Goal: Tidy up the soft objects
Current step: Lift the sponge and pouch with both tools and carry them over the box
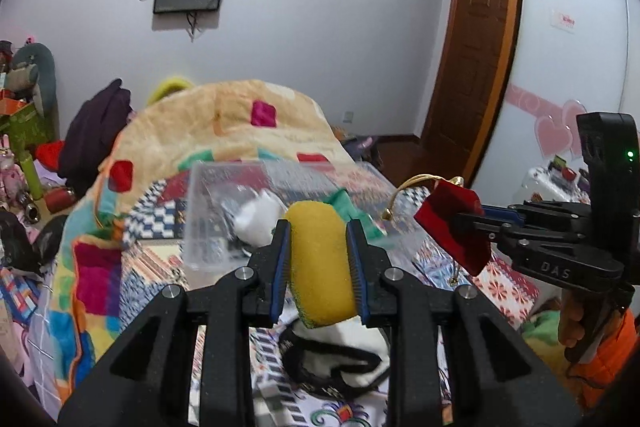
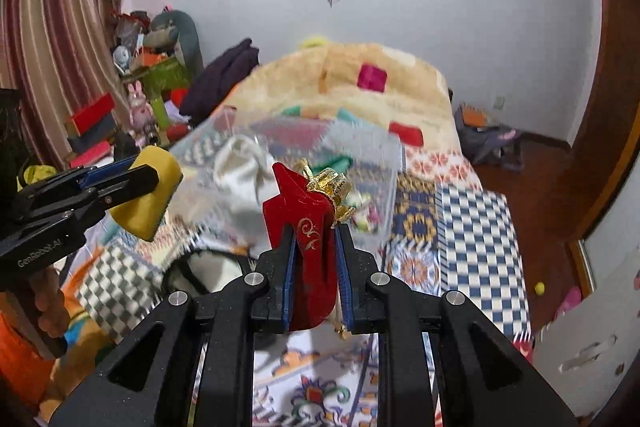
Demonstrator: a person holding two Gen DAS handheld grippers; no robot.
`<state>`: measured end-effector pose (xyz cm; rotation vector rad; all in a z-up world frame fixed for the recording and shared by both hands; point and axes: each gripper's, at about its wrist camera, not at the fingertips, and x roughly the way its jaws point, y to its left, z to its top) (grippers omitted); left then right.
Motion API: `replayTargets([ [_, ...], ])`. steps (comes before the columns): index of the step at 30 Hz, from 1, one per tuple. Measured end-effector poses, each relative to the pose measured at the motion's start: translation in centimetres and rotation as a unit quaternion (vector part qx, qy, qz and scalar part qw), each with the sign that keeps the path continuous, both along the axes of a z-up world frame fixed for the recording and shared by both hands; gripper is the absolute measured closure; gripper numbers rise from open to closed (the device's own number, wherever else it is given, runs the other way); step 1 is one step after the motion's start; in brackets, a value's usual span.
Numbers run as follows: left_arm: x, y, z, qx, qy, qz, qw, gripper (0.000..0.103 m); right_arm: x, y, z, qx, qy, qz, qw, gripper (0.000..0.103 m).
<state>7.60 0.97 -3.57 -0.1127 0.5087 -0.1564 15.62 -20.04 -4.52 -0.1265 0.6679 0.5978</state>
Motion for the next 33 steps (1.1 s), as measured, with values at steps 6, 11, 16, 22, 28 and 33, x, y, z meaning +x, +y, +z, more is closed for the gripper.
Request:
replayTargets([
  [6,1.4,1.5,0.9,0.0,-0.015,0.025,0.9996,0.076,1.0,1.3,1.0,0.02,-0.01,0.002,1.0,0.086],
  [11,2.7,2.1,1.0,0.009,-0.019,0.042,0.9989,0.076,2.0,2.6,1.5,0.027,-0.017,0.0,0.999,0.086],
  [16,4.8,2.5,0.2,0.035,-0.011,0.064,0.9973,0.075,3.5,3.9,1.3,0.025,-0.011,-0.004,1.0,0.086],
  [22,7.5,3.0,-2.4,0.042,0.032,0.071,0.9961,0.075,5.4,5.2,-0.7,0.005,0.014,-0.017,1.0,0.086],
  [28,9.7,4.0,-5.0,0.015,0.082,0.06,0.9947,0.075,7.1,5.7,-3.2,-0.016,0.059,-0.017,0.998,0.085],
  [33,9.9,3.9,-5.4,0.014,0.09,0.054,0.9944,0.074,7.4,6.0,-4.2,-0.031,0.079,-0.014,0.996,0.084],
])
